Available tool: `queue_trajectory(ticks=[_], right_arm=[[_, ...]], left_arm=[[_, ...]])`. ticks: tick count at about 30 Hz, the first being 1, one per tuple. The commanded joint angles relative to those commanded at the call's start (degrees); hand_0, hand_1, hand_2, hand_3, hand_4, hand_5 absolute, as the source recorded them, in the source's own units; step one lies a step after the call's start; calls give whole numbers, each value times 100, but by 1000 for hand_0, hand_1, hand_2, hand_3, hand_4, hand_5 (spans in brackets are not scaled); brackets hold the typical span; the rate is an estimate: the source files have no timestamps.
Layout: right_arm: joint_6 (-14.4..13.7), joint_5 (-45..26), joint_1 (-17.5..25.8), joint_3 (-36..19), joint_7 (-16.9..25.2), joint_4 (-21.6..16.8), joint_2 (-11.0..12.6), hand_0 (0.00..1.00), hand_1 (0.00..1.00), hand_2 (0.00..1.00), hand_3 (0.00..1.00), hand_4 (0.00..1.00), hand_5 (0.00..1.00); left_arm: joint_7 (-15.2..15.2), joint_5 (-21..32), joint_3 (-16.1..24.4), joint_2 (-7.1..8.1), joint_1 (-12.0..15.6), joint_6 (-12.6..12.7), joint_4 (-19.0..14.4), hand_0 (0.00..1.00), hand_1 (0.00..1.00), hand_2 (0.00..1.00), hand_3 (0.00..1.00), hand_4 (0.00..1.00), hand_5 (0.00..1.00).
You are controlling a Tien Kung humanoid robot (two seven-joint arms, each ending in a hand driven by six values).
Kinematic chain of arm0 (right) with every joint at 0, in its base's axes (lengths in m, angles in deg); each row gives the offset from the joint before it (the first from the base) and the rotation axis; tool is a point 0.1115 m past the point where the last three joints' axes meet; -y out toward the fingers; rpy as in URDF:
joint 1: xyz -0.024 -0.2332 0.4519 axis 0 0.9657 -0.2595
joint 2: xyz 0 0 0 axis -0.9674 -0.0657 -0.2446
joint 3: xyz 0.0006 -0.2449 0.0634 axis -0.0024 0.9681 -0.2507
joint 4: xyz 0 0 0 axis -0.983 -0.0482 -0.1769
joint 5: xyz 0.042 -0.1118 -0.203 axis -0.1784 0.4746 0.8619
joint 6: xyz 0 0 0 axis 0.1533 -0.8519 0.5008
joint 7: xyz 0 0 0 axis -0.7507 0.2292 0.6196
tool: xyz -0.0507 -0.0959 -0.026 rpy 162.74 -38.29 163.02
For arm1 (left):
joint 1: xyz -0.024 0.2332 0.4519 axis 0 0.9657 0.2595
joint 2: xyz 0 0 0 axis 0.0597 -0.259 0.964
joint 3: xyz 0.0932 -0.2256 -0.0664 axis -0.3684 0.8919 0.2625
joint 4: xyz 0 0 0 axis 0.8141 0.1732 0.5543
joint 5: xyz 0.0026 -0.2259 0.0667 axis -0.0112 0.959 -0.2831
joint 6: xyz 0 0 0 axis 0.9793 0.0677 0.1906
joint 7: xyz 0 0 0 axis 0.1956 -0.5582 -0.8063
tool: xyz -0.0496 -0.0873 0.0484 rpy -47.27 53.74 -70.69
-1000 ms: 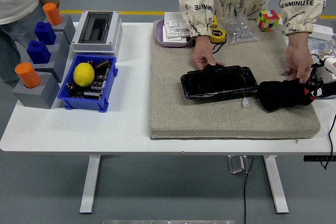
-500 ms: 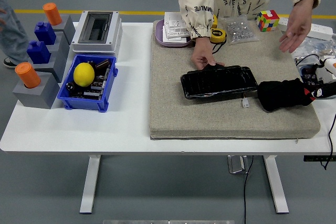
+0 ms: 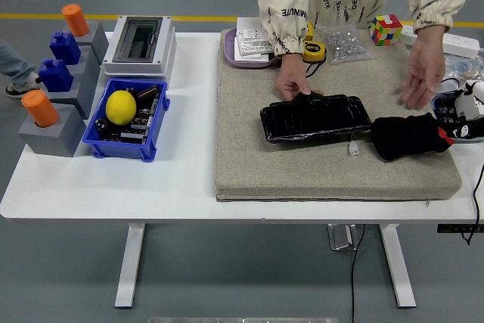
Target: Pick the rag up,wipe the panel,place it on the desk
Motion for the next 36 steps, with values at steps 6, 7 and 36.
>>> queue_trajectory(ticks=[6,7,36], right_arm=[[2,-7,-5,20,-2,-10,-5,782,735,824,829,998,450],[3,-7,-1,19,-3,-9,-7,782,735,824,829,998,450],[9,-2,-16,-20,-21,-3,-7,781,734,825,829,998,459]], left_arm=[[2,-9,7,6,-3,1,0,651,697,746,566,599,477],[4,-12,8,8,-2,0,0,651,697,746,566,599,477],[-5,6,23,-24,-33,-3,0,652,697,746,566,599,477]])
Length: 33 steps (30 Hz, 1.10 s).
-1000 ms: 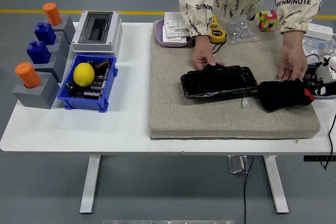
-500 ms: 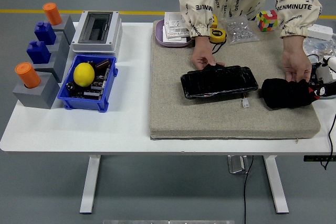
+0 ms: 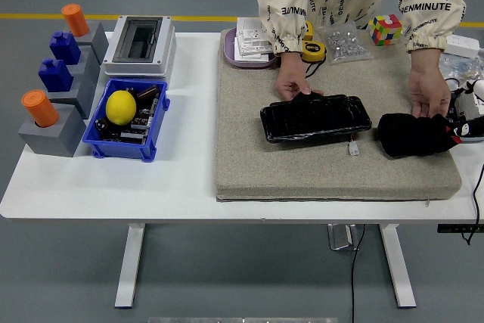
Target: Pick the rag up,wipe the panel,place it on the desk
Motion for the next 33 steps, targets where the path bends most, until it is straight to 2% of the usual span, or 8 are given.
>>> queue_trajectory(ticks=[33], right_arm=[[5,-5,-4,-29,-3,5,-13,782,736,826,829,998,461]], left_arm=[[7,-12,46,-16,-2,4,0,651,697,745,567,599,477]])
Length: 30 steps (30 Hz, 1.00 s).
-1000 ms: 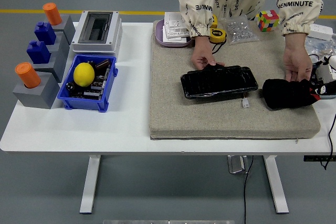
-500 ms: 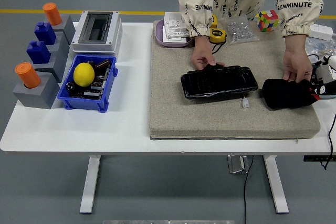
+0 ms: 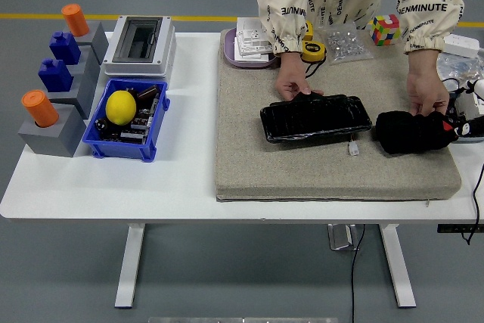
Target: Pick the rag up,wipe the panel,place it on the desk
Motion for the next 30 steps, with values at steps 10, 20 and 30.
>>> queue_trajectory(ticks=[10,20,30], right_arm=[[8,5,-22,-13,-3,6,17,782,736,826,828,998,459],[13,-2,-33,23,-4,19,25,782,737,826,828,998,459],[17,-9,-10,93,-3,35,23,782,737,826,829,998,460]], left_arm=[[-4,15,1,-11,-15,-2,0,650,697,745,567,599,477],[0,2,-13,10,-21,-3,0,650,697,745,567,600,477],[11,-9,-52,38,7,-6,0,650,697,745,567,599,476]])
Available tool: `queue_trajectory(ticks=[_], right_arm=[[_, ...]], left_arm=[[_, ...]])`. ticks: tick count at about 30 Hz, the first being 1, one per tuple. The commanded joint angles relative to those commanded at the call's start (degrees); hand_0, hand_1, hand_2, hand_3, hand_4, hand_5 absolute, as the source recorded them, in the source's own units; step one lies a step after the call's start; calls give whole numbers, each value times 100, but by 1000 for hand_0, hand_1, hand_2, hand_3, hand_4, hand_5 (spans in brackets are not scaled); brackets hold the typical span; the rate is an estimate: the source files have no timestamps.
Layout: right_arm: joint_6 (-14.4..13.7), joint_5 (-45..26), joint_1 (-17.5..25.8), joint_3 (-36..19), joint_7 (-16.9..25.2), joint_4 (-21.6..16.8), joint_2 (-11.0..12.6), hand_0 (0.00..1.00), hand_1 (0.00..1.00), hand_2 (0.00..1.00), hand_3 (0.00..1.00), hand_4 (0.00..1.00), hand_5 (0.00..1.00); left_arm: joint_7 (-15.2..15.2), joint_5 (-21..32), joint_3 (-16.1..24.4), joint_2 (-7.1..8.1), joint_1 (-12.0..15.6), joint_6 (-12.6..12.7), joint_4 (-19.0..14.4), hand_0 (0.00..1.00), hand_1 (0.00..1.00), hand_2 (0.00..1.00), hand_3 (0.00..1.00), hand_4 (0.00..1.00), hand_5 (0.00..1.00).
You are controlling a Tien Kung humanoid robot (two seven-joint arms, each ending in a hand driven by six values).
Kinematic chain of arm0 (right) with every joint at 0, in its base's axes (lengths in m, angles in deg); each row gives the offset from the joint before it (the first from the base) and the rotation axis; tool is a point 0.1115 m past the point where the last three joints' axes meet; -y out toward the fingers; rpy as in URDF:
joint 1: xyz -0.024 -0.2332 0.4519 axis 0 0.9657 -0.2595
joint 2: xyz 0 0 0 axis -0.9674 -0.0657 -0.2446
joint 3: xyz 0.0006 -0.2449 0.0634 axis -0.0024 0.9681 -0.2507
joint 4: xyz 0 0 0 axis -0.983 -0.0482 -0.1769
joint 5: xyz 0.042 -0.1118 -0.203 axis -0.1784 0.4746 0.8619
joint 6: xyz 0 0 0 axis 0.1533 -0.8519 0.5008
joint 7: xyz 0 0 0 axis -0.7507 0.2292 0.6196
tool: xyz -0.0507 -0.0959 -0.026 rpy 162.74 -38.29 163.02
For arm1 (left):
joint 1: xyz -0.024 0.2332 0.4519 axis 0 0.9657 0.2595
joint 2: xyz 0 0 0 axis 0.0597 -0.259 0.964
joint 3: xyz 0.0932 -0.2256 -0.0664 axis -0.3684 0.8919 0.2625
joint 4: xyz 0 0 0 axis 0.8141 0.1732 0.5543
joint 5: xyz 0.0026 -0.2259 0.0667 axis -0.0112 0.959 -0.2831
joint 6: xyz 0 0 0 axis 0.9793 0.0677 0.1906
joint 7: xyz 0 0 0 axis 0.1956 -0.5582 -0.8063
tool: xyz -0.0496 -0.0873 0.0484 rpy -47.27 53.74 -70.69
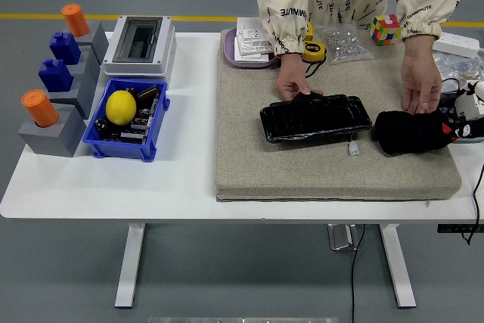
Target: Pick the rag up,wipe the panel,place it on the desk
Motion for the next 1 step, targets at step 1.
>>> queue_trajectory(ticks=[1], right_arm=[[0,0,0,6,0,0,-1,782,737,826,829,998,460]], left_arm=[[0,0,-2,2,2,0,0,650,697,745,567,599,476]])
